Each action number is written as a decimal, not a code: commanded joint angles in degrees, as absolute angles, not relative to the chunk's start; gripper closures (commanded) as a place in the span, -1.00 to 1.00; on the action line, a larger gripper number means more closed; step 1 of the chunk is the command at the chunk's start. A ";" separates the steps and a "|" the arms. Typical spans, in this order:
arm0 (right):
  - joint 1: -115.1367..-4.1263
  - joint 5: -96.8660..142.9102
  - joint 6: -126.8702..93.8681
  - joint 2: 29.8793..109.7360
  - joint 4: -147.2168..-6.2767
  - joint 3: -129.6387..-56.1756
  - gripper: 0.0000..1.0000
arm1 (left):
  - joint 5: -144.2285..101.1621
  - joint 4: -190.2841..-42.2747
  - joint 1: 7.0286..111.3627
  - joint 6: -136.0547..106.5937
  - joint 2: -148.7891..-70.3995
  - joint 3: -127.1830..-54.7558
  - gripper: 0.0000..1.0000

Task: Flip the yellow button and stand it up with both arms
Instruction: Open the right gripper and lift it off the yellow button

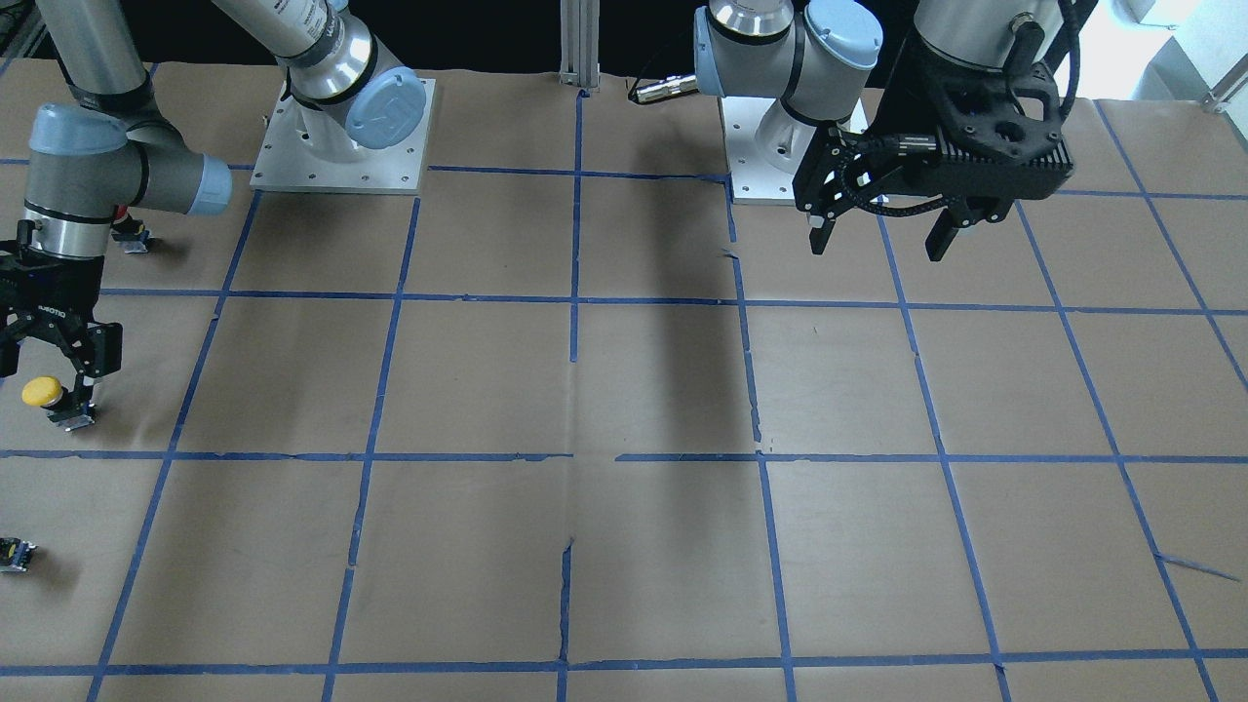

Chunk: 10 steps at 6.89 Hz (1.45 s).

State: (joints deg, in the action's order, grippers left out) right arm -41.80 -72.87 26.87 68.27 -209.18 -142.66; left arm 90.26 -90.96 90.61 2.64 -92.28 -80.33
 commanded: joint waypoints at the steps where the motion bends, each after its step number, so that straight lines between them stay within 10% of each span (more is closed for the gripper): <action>1: -42.01 -73.56 26.81 77.92 -194.21 -141.78 -0.99 | 90.26 -90.97 90.62 2.64 -92.29 -80.33 -0.99; 10: -54.20 -89.01 20.40 90.62 -118.20 -106.49 -1.00 | 90.26 -90.97 90.53 2.64 -92.29 -80.24 -0.99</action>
State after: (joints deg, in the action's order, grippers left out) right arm -51.15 -86.69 21.17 91.09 -127.59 -112.67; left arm 90.23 -90.97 90.59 2.64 -92.29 -80.24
